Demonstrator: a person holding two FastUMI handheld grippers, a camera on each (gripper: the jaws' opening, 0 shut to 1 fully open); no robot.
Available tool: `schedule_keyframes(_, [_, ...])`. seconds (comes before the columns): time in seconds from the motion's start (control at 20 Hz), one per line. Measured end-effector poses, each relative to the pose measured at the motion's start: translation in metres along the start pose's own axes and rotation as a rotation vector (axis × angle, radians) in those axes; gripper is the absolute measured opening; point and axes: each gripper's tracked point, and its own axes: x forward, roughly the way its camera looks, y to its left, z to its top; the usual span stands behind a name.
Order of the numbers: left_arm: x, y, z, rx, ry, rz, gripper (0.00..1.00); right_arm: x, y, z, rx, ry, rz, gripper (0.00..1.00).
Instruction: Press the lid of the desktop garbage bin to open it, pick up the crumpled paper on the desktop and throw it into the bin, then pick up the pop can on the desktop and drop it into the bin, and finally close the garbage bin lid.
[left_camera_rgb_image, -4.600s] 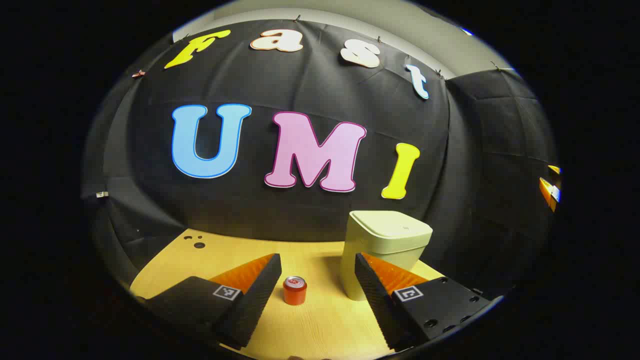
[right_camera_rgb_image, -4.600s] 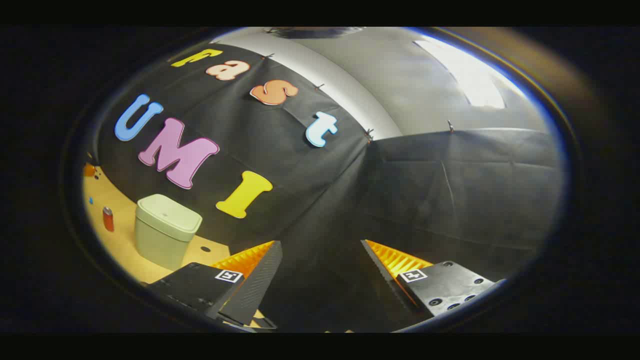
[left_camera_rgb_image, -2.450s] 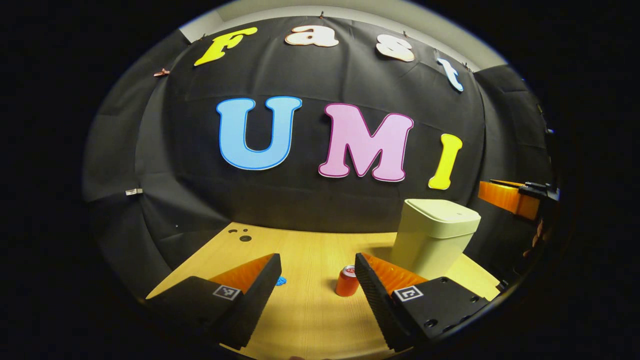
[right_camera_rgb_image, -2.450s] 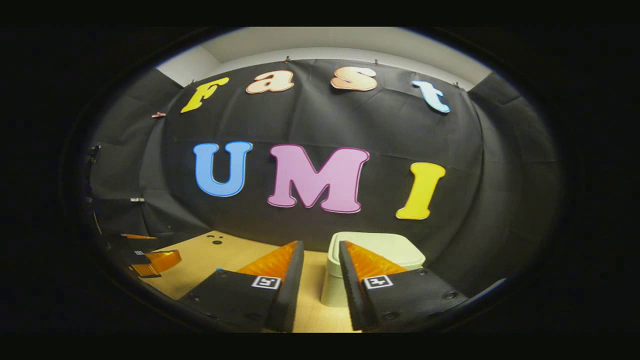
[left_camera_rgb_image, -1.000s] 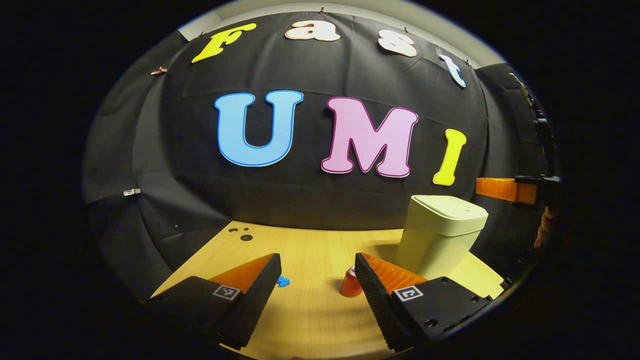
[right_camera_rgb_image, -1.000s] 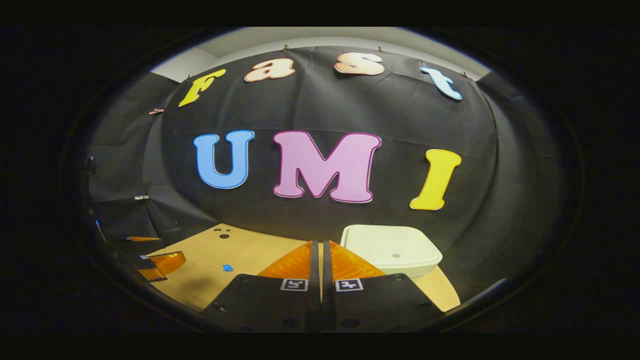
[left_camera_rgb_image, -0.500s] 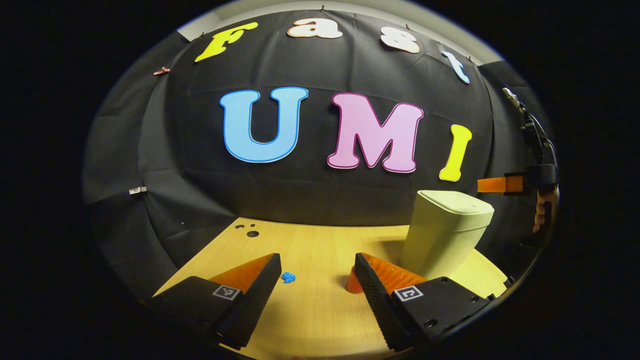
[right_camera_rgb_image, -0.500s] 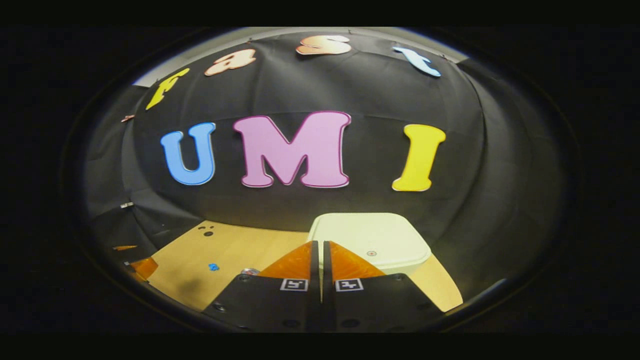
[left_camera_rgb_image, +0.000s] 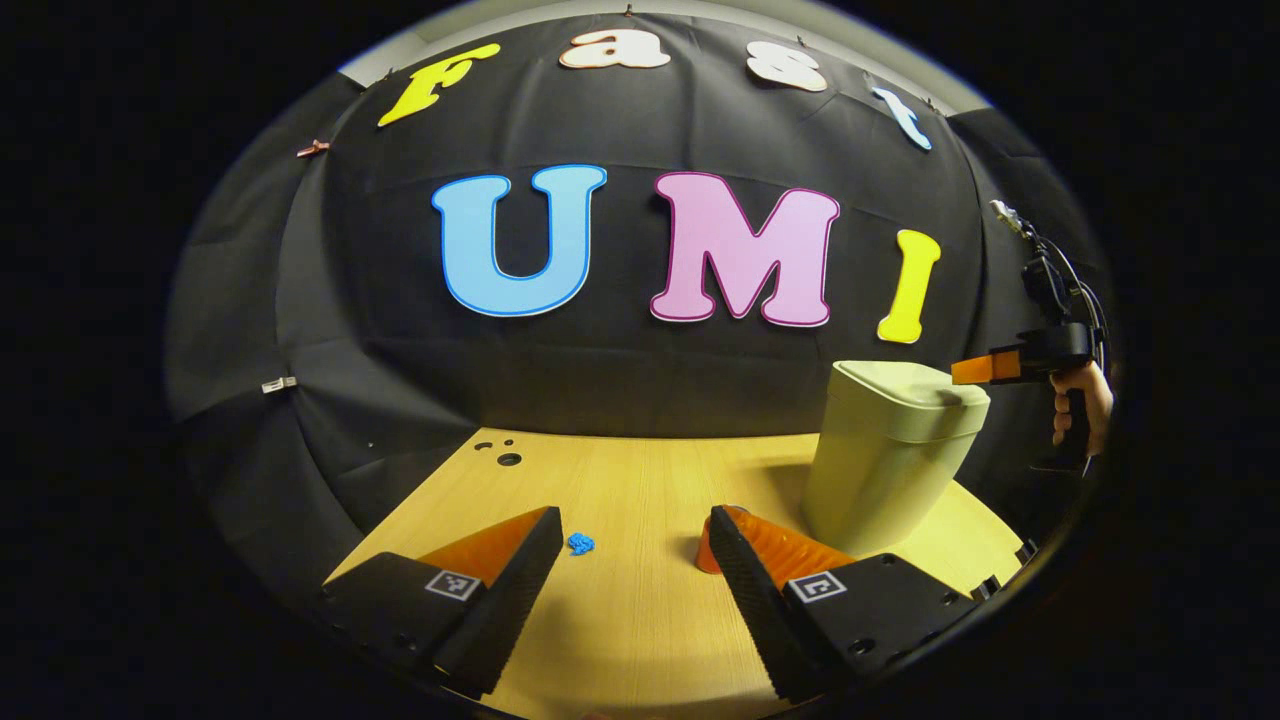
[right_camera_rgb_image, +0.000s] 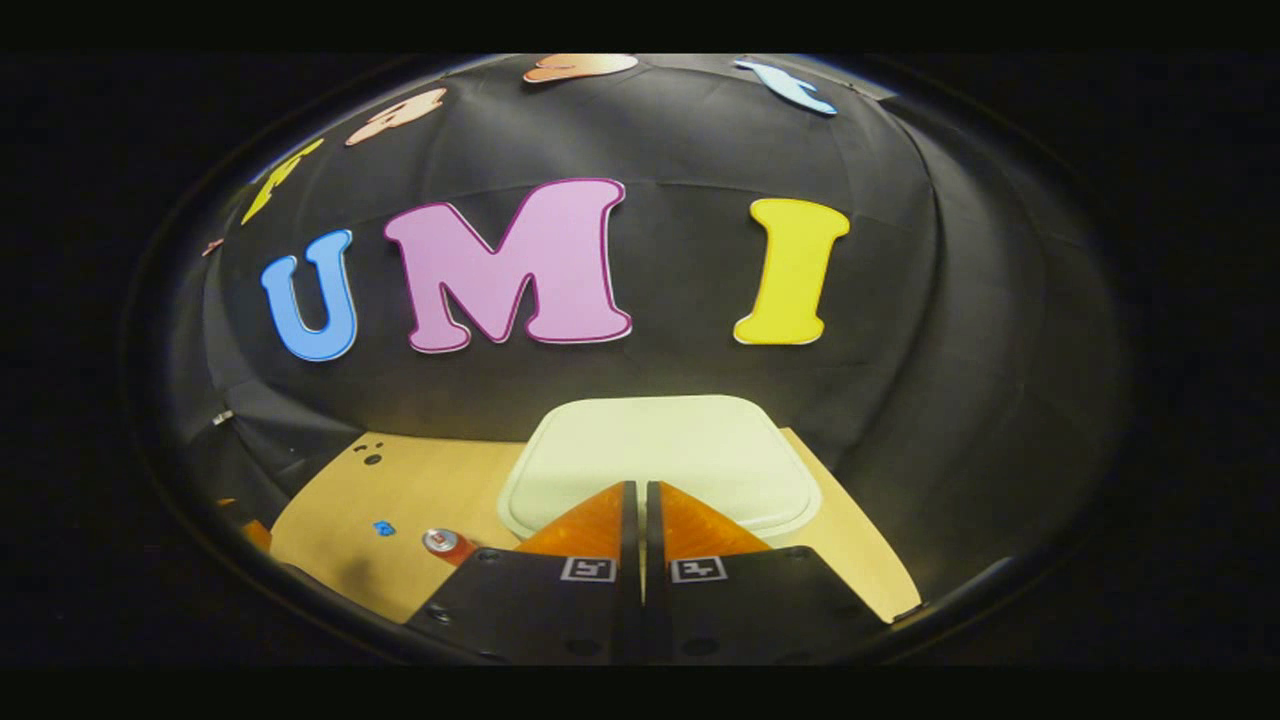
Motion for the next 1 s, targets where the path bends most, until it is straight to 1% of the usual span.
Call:
schedule_keyframes(0.05, [0.0,-0.001,0.0,0.003,0.001,0.001,0.96,0.004,0.0,-0.001,-0.01,0.001,-0.002,0.05])
schedule_keyframes(0.15, [0.001,-0.002,0.0,0.003,0.004,0.0,0.95,0.009,0.005,-0.005,-0.018,0.012,0.008,0.05])
schedule_keyframes(0.25, [0.002,-0.003,-0.001,0.003,0.006,0.001,0.95,0.015,0.004,-0.011,-0.026,0.032,0.002,0.05])
schedule_keyframes(0.3, [0.0,-0.003,-0.001,0.004,0.006,0.001,0.96,0.016,0.003,-0.01,-0.021,0.029,0.001,0.02])
schedule_keyframes(0.35, [-0.001,-0.004,-0.001,0.005,0.005,0.002,0.95,0.019,0.004,-0.01,-0.013,0.034,-0.002,0.05])
schedule_keyframes(0.4, [0.0,-0.004,-0.002,0.005,0.004,0.003,0.95,0.018,0.003,-0.011,-0.002,0.037,-0.002,0.03])
schedule_keyframes(0.45, [0.001,-0.003,-0.002,0.004,0.005,0.004,0.96,0.018,0.004,-0.011,0.009,0.039,-0.002,0.07])
schedule_keyframes(0.5, [-0.001,-0.003,-0.003,0.002,0.005,0.005,0.95,0.019,0.003,-0.012,0.017,0.042,-0.001,0.03])
schedule_keyframes(0.55, [-0.001,-0.002,-0.003,0.001,0.007,0.006,0.95,0.018,0.003,-0.012,0.016,0.045,-0.001,0.05])
schedule_keyframes(0.6, [-0.001,-0.001,-0.004,-0.001,0.008,0.008,0.96,0.018,0.003,-0.014,0.003,0.048,-0.002,0.05])
schedule_keyframes(0.7, [0.0,-0.001,-0.007,-0.009,0.016,0.006,0.96,0.019,0.004,-0.016,-0.043,0.039,-0.006,0.03])
schedule_keyframes(0.75, [0.001,0.0,-0.007,-0.011,0.016,0.008,0.96,0.019,0.005,-0.016,-0.058,0.03,-0.01,0.06])
schedule_keyframes(0.85, [0.002,0.004,-0.005,-0.011,0.013,0.012,0.96,0.019,0.004,-0.016,-0.052,0.023,-0.011,0.03])
schedule_keyframes(1.0, [0.003,0.006,-0.004,-0.011,0.004,0.016,0.96,0.015,0.004,-0.01,-0.037,-0.002,-0.015,0.04])
